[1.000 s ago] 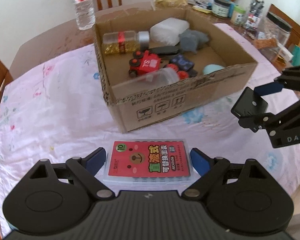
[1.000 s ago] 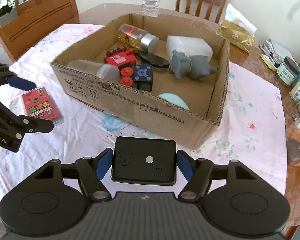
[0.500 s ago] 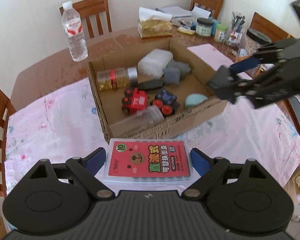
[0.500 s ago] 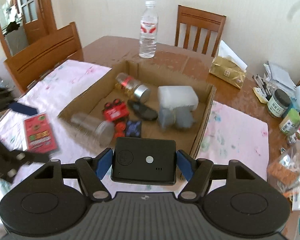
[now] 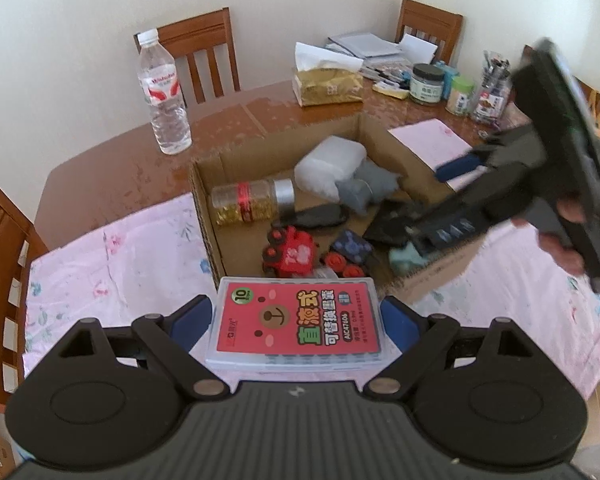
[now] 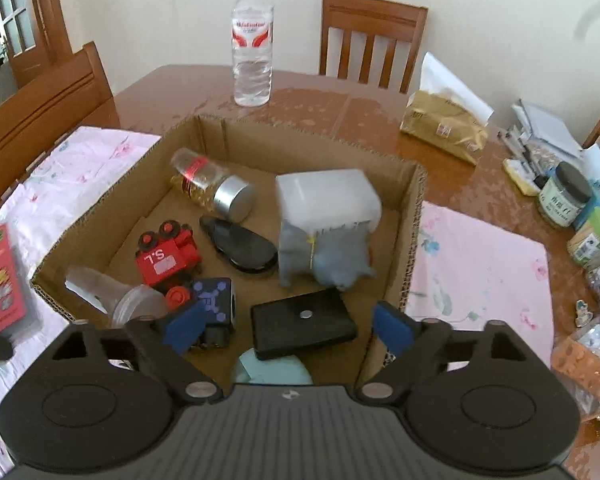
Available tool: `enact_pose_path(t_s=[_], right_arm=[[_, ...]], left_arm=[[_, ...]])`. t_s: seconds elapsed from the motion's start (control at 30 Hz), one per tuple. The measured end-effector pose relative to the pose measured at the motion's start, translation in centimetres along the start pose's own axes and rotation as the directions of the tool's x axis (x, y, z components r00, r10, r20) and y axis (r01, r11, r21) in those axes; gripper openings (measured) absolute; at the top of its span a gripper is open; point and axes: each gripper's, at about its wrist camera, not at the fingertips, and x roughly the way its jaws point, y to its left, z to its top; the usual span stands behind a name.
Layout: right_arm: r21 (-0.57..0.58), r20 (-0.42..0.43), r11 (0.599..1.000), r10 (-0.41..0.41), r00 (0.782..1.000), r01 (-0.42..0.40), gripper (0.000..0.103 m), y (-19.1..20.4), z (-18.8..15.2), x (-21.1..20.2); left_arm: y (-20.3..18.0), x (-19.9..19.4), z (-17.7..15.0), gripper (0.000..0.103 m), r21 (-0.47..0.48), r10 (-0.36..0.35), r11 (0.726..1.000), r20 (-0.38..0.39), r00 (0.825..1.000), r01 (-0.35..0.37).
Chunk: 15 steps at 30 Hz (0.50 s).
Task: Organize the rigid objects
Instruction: 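Release black pad into box with right gripper while left gripper drops pink pack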
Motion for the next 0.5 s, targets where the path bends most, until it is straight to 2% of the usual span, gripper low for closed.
enact_pose_path(t_s=[0.13,0.5], right_arm=[[0.013,0.022,1.0,-0.023,0.999,0.023,0.103,-0.1,-0.5,-2.1],[0.084,0.055,0.996,-0.047,0.997,0.043,0.103,0.0,-1.5,-5.4]], left_arm=[[0.6,1.0,1.7,0.09,-0.011,0.012,1.0,0.018,1.0,-0.012],[1.6,6.9,5.7,0.091,0.001,0.038,0.999,0.052,0.998,-0.039]])
